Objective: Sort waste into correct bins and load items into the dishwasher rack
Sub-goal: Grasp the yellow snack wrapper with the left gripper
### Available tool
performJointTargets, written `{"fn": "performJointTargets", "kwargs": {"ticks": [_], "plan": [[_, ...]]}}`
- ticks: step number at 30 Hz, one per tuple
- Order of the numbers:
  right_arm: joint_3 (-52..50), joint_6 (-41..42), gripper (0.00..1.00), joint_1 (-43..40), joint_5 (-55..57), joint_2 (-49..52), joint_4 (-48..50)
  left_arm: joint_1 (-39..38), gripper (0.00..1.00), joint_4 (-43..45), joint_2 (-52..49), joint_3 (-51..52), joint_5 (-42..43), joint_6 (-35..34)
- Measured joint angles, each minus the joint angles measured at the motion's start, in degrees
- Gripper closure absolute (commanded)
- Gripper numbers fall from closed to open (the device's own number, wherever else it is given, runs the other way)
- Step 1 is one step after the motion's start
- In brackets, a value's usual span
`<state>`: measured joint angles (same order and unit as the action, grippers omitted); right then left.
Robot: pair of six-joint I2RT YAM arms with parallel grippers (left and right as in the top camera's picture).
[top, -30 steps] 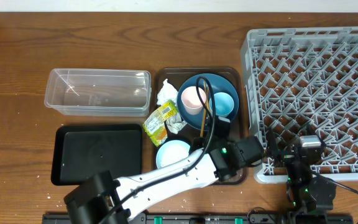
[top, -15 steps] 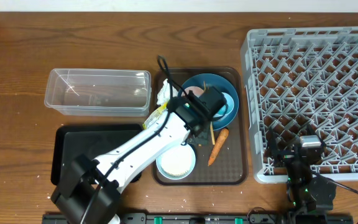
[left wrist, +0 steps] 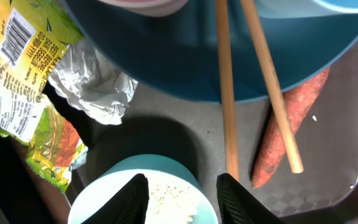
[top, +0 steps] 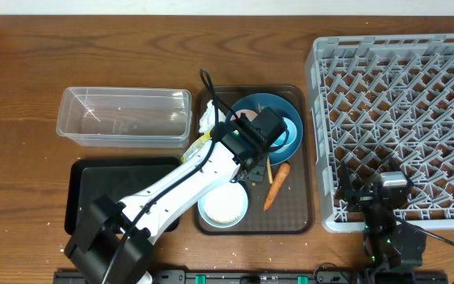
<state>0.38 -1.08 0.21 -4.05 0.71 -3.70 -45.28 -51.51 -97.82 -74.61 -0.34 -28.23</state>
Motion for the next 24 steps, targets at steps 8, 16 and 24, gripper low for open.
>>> {"fn": "performJointTargets", "kwargs": {"ticks": [8, 16, 24], "plan": [[0.00, -0.02, 0.01, 0.00, 0.00, 0.00, 0.00, -0.31, 0.61, 1.11, 0.00, 0.07, 0.00, -0.31], [0.00, -0.02, 0.01, 0.00, 0.00, 0.00, 0.00, -2.16, 0.61, 4.37, -0.07, 1.60, 0.02, -1.77], [0.00, -0.02, 0.01, 0.00, 0.00, 0.00, 0.00, -3.98, 0.61, 5.92, -0.44, 1.84, -0.04, -1.95]]}}
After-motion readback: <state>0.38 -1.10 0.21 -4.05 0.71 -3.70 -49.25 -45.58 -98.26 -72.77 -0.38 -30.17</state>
